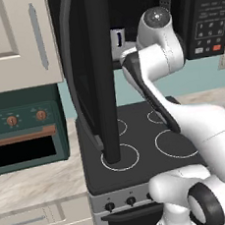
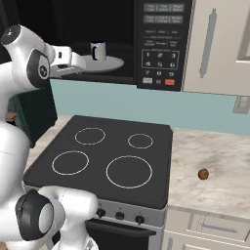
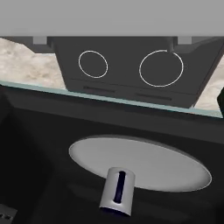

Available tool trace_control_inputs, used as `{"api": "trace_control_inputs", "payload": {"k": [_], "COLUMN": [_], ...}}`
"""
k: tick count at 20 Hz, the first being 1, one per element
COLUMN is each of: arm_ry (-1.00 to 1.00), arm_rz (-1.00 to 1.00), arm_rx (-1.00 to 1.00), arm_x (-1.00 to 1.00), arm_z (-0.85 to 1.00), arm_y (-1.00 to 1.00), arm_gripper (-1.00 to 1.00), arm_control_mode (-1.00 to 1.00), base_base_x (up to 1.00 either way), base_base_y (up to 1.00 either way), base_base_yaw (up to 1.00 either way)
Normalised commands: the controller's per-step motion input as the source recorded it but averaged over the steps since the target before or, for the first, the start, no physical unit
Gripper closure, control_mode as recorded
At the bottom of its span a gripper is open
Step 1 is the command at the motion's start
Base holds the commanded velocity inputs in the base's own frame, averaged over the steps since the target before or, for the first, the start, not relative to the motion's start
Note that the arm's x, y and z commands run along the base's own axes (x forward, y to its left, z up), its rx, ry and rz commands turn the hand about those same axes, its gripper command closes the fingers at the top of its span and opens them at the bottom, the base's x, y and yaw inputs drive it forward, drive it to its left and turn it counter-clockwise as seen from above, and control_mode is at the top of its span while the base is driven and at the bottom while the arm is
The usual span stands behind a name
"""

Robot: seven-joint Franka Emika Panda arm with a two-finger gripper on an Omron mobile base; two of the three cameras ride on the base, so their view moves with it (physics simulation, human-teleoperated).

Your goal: Pick the mug from the counter and place it inside the microwave. Then close the microwave.

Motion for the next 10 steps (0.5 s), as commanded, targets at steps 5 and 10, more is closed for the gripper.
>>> {"api": "trace_control_inputs", "payload": {"k": [5, 10], "arm_ry": [-0.13, -0.04], "arm_rz": [0.00, 0.00], "arm_rx": [0.00, 0.00], "arm_x": [-0.61, -0.53], "arm_z": [0.39, 0.44], "arm_y": [0.00, 0.00], "arm_gripper": [-1.00, -1.00], "arm_control_mode": [-1.00, -1.00], "base_base_x": [0.00, 0.00], "base_base_y": [0.00, 0.00], "base_base_yaw": [0.00, 0.00]}}
